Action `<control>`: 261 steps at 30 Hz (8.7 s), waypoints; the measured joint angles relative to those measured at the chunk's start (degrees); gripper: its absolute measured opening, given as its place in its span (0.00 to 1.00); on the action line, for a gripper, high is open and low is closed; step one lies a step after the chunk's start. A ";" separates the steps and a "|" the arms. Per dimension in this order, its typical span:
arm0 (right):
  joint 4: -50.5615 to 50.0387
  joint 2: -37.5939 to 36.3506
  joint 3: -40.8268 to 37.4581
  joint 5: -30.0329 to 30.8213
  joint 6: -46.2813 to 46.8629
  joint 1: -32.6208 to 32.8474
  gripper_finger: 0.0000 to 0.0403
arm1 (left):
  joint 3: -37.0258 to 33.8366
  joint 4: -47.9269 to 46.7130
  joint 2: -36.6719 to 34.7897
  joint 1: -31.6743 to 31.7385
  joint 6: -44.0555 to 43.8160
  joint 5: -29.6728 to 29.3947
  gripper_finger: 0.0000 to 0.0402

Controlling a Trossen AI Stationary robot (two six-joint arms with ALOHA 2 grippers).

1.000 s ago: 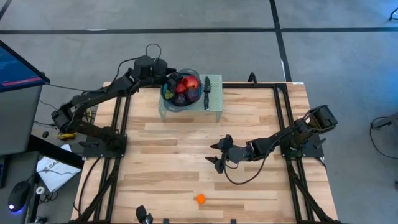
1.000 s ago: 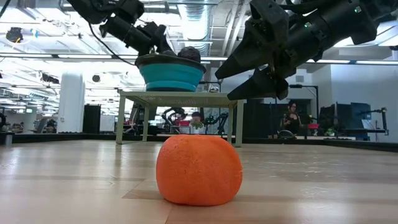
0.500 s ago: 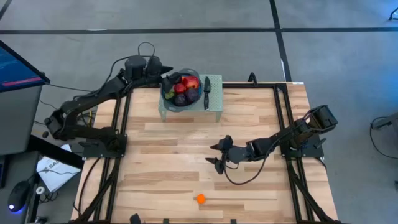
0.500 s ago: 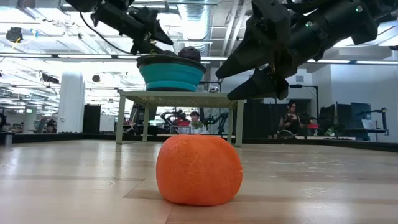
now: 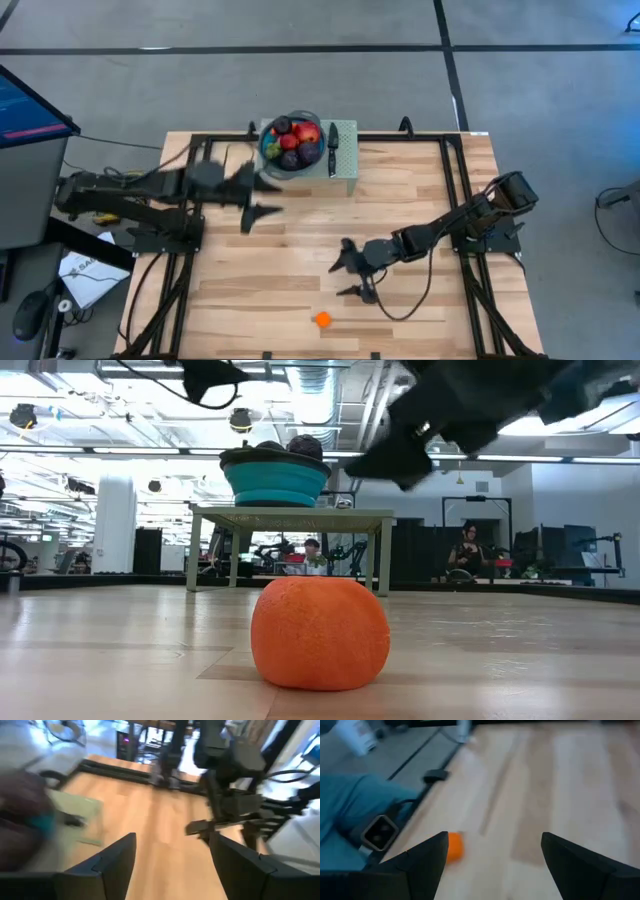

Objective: Pick & Place Fruit
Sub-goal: Put the orange into the blue strainer bowl, then return to Home Position

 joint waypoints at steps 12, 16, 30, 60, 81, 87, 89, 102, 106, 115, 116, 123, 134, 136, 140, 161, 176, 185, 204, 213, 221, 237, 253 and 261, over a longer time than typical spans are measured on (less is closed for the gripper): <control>-14.35 17.00 20.16 -4.81 -17.12 4.37 0.76 | -16.66 5.00 -0.22 -33.44 -33.57 -27.36 0.55; -16.65 20.45 23.97 -6.23 -17.62 4.28 0.74 | -19.40 8.25 2.77 -39.63 -40.92 -33.53 0.53; -12.99 27.03 25.15 -7.70 -21.79 7.02 0.68 | -20.45 11.79 9.87 -44.20 -46.62 -40.51 0.52; -23.90 6.42 39.52 -1.08 -17.30 -23.20 0.29 | -20.45 13.71 9.85 -44.17 -44.90 -41.54 0.52; -30.39 10.77 48.92 -0.05 -8.07 -38.43 0.48 | -20.45 14.45 9.85 -44.17 -44.44 -42.11 0.52; -30.80 10.82 48.90 -0.05 -8.07 -38.95 0.59 | -20.45 14.54 9.85 -44.17 -44.44 -42.11 0.52; -30.98 10.82 48.90 -0.03 -8.09 -38.95 0.60 | -20.45 14.54 9.85 -44.17 -44.44 -42.11 0.52; -48.06 -2.50 47.13 3.61 -18.62 -34.90 0.42 | -20.45 15.50 9.85 -44.17 -43.35 -42.85 0.52; -52.32 -12.37 37.29 4.35 -17.36 -31.13 0.29 | -20.43 15.92 9.85 -44.17 -41.89 -44.44 0.52; -43.75 -39.70 8.10 4.37 -5.08 -21.17 0.10 | -20.43 16.54 9.85 -44.17 -39.29 -46.99 0.52; -42.06 -42.65 5.04 4.45 -3.89 -20.10 0.09 | -20.43 16.73 9.85 -44.17 -39.27 -47.45 0.52; -23.76 -61.11 -16.67 3.84 0.94 -14.43 0.03 | -20.43 17.59 9.85 -44.17 -39.26 -47.92 0.52; 0.70 -78.77 -41.17 2.66 0.56 -16.73 0.00 | -20.43 22.42 9.85 -41.69 -35.71 -51.19 0.52; 3.88 -80.63 -43.98 1.12 0.56 -17.71 0.00 | -20.43 25.21 9.85 -39.38 -32.55 -50.08 0.52; 2.12 -83.73 -45.31 -1.86 -1.07 -19.35 0.00 | -20.43 31.35 9.85 -33.35 -23.37 -44.02 0.52; -5.61 -89.79 -45.35 0.06 -7.03 -22.10 0.01 | -46.83 41.19 -34.94 -11.73 -1.68 -19.61 0.52; -5.59 -89.79 -45.37 0.16 -7.03 -22.10 0.01 | -47.12 18.86 -50.16 -1.76 3.42 0.84 0.24; -5.59 -89.79 -45.39 0.15 -7.04 -22.10 0.01 | -47.12 18.21 -44.87 0.97 3.12 0.38 0.17; -5.56 -89.77 -45.42 0.15 -7.04 -22.08 0.01 | -47.10 13.08 -45.51 -0.11 3.51 0.71 0.18; -5.56 -89.77 -45.42 0.15 -7.04 -22.08 0.01 | -47.01 12.73 -52.88 -0.14 9.13 1.02 0.18; -5.59 -89.77 -45.42 0.00 -7.04 -22.08 0.01 | -47.01 12.73 -52.90 -0.41 7.62 1.47 0.18; -5.59 -89.77 -45.42 0.00 -7.02 -22.08 0.01 | -47.16 15.02 -52.62 -0.35 10.58 1.86 0.18; -5.59 -89.77 -45.42 0.00 -7.03 -22.09 0.01 | -47.16 15.85 -51.72 -0.35 10.58 1.73 0.18; -6.94 -89.86 -45.42 -0.01 -7.20 -22.00 0.01 | -47.16 15.92 -51.72 -0.35 10.58 1.71 0.18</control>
